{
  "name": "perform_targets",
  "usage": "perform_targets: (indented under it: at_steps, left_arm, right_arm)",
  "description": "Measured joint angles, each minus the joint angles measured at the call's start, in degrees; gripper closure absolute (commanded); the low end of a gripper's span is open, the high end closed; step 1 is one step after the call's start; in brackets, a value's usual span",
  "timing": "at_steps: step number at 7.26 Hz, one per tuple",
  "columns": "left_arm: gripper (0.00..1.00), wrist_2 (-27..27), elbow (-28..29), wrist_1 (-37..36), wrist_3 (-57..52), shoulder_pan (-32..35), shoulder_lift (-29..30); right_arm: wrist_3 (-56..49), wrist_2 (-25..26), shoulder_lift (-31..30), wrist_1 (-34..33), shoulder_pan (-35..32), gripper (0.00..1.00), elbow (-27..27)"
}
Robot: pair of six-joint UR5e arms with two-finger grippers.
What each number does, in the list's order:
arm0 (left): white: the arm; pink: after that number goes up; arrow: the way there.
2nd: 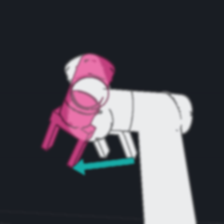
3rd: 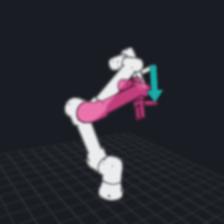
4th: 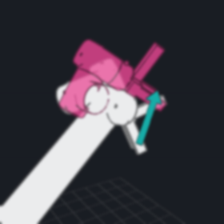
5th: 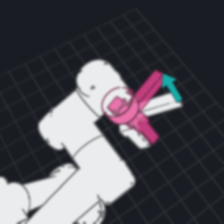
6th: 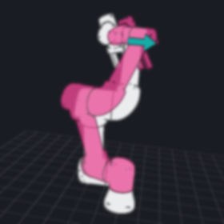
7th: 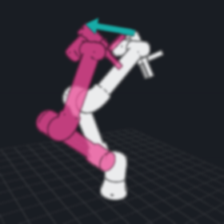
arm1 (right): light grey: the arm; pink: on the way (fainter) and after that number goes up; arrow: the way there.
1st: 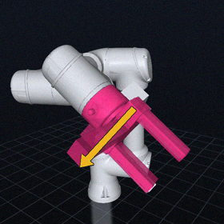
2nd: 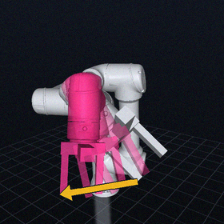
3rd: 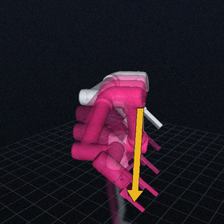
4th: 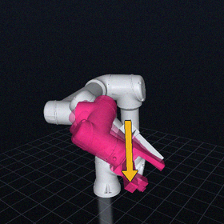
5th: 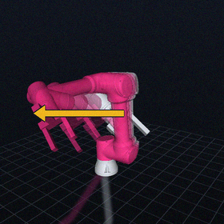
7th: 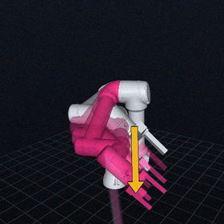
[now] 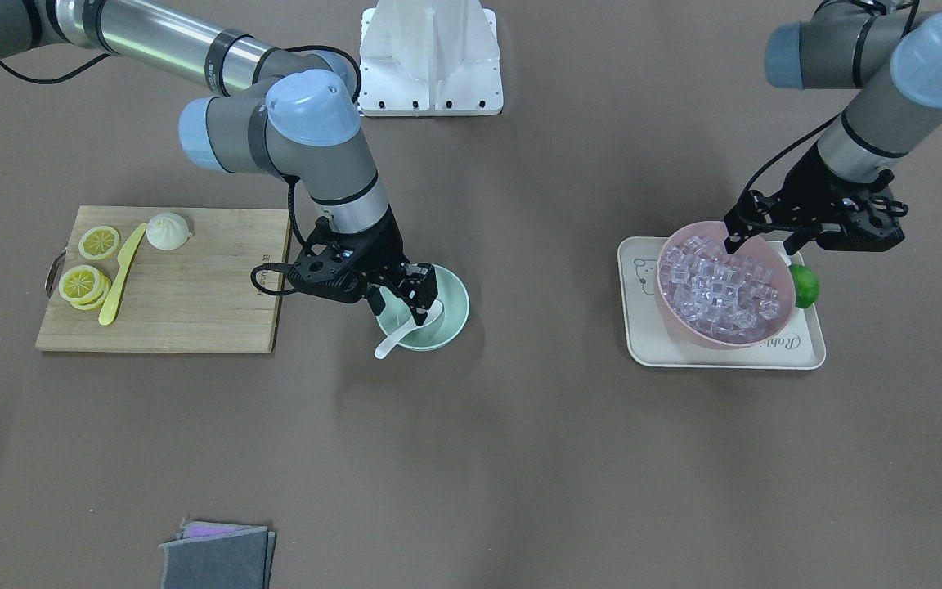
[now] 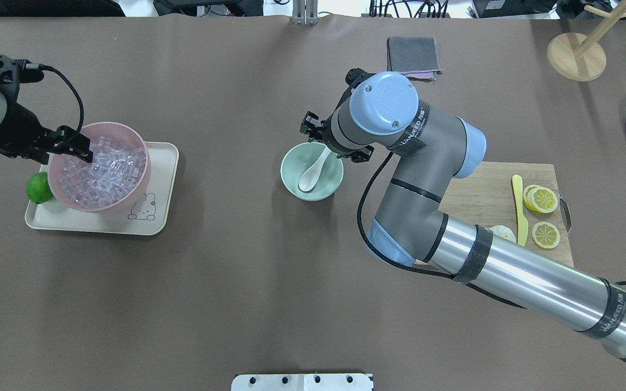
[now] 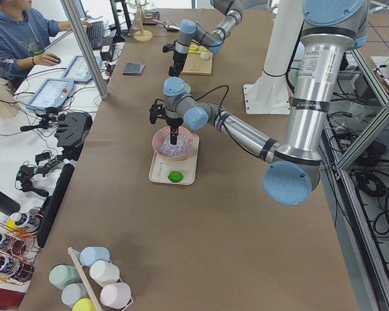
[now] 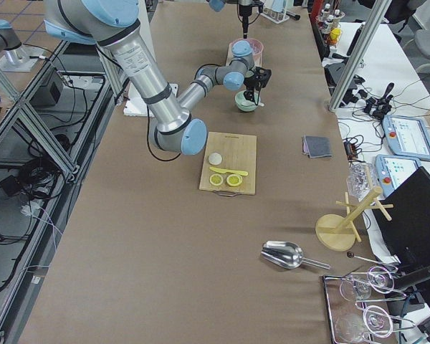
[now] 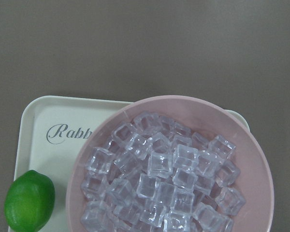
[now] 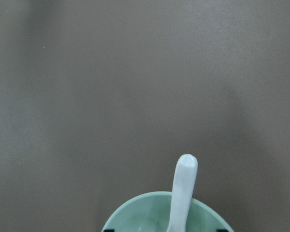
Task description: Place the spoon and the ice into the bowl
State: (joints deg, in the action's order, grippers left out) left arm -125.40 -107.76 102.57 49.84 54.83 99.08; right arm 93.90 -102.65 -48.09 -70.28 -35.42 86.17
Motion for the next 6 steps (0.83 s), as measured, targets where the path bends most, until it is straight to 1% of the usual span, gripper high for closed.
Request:
perform_targets:
  at_steps: [1,3,4,5,6]
  left_arm:
    - [0.2,0.3,0.2,0.0,-0.1,-1.3,0.0]
    - [0.26,1.5,0.7,-0.1,-0.4,-3.8,-0.1]
    - [0.26,2.9,1.1,-0.1,-0.5,-4.6,0.0]
    - [0.26,3.6,1.6,-0.1,-0.6,-5.0,0.2]
    - [0.27,3.8,2.1,-0.1,-0.6,-5.2,0.6]
  right_arm:
    - [-2.0,-3.1,-1.6,-0.1,-1.7,0.0,1.5]
    - [-8.4,-9.3,-9.4,-0.2,-5.7,0.0,8.0]
    - [-11.4,-12.1,-12.8,-0.2,-7.8,0.0,10.7]
    - [-13.2,-14.1,-14.7,-0.2,-9.4,0.0,12.0]
    - [-14.0,-15.0,-15.7,-0.2,-10.1,0.0,12.6]
